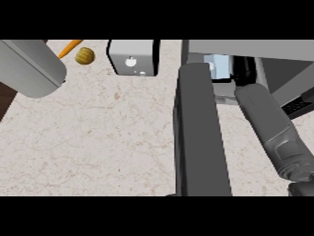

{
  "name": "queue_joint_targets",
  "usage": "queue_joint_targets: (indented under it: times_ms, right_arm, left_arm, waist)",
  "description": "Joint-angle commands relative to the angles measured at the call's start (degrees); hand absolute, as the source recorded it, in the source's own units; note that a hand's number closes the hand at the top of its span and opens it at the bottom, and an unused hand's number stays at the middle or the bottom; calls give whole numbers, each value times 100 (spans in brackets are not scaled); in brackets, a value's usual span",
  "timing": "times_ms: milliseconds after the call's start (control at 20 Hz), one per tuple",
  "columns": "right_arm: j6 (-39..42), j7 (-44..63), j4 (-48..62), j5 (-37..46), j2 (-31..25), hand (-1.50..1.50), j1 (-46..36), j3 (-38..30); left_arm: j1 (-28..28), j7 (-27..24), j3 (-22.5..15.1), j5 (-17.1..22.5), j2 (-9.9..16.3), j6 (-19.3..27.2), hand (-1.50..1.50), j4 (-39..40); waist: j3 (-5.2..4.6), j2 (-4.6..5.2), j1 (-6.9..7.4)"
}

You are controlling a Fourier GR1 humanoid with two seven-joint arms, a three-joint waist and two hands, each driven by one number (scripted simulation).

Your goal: Pick up the milk, place it into the microwave and close the microwave

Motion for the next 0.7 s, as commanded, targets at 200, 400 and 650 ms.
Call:
queue_joint_targets:
  times_ms: [200,400,650]
  right_arm:
    - [-737,-94,452,300,-426,150,-168,39]
    - [-1095,84,661,390,-535,150,-111,41]
    - [-2368,1345,1307,792,-901,-150,33,262]
  left_arm:
    - [-2,59,-93,41,43,-111,-150,-73]
    - [-197,-29,-196,-210,0,-90,-150,142]
    - [-319,41,-131,-328,139,-11,-150,141]
  waist:
    - [2,97,257]
    - [3,177,275]
    - [-26,193,256]
